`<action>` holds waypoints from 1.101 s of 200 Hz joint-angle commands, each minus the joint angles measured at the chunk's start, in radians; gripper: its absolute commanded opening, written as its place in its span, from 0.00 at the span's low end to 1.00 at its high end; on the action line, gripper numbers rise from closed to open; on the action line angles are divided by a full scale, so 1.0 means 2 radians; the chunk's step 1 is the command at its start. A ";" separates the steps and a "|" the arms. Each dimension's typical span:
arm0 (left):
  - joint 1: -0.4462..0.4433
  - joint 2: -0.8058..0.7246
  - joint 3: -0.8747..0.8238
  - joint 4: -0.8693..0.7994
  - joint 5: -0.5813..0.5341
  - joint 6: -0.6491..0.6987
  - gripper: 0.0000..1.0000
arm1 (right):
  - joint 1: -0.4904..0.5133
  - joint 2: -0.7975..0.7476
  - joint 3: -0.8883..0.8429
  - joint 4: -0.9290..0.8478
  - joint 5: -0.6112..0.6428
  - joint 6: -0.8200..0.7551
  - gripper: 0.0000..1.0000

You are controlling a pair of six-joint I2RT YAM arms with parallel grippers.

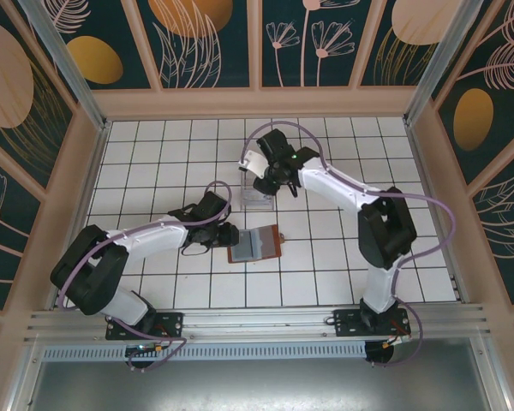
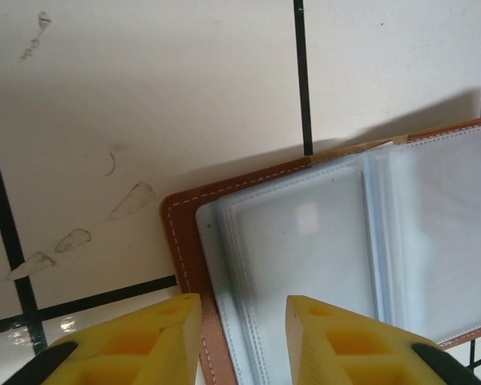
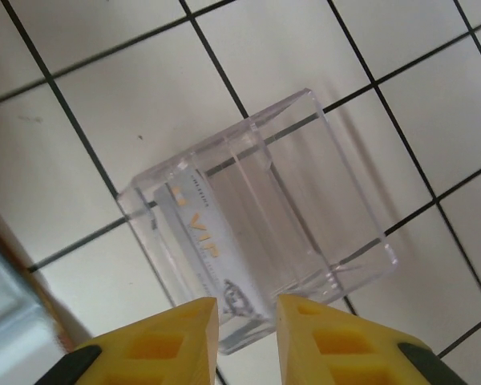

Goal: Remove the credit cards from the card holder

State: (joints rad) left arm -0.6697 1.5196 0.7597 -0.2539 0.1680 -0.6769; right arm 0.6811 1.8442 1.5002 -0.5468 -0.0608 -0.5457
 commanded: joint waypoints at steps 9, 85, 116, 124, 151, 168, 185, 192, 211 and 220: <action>-0.001 0.010 0.014 0.005 0.010 0.013 0.35 | 0.020 -0.059 -0.076 0.093 -0.007 0.132 0.25; 0.002 -0.007 0.022 -0.018 -0.032 0.026 0.34 | 0.049 -0.145 -0.181 0.156 0.011 0.358 0.18; 0.026 -0.032 0.007 -0.017 -0.036 0.026 0.34 | 0.057 -0.155 -0.189 0.137 -0.004 0.458 0.16; 0.036 -0.040 0.001 -0.017 -0.034 0.027 0.34 | 0.059 -0.152 -0.189 0.127 -0.009 0.483 0.16; 0.077 -0.065 -0.020 -0.014 -0.022 0.037 0.34 | 0.071 -0.138 -0.192 0.109 -0.040 0.558 0.16; 0.098 -0.075 -0.025 -0.017 -0.019 0.046 0.35 | 0.084 -0.126 -0.194 0.114 -0.071 0.592 0.17; 0.114 -0.078 -0.029 -0.017 -0.007 0.054 0.35 | 0.097 -0.111 -0.198 0.133 -0.099 0.614 0.18; 0.117 -0.077 -0.030 -0.017 0.000 0.057 0.35 | 0.104 -0.104 -0.200 0.145 -0.109 0.622 0.19; 0.119 -0.071 -0.033 -0.018 0.007 0.059 0.35 | 0.115 -0.079 -0.198 0.165 -0.130 0.639 0.25; 0.119 -0.072 -0.038 -0.015 0.011 0.057 0.35 | 0.121 -0.067 -0.194 0.167 -0.136 0.642 0.28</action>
State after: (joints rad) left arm -0.4366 1.3808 0.7097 -0.2668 0.1493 -0.5907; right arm 0.8967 1.6516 1.1172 -0.2630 -0.2554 0.6506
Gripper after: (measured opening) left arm 0.351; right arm 0.252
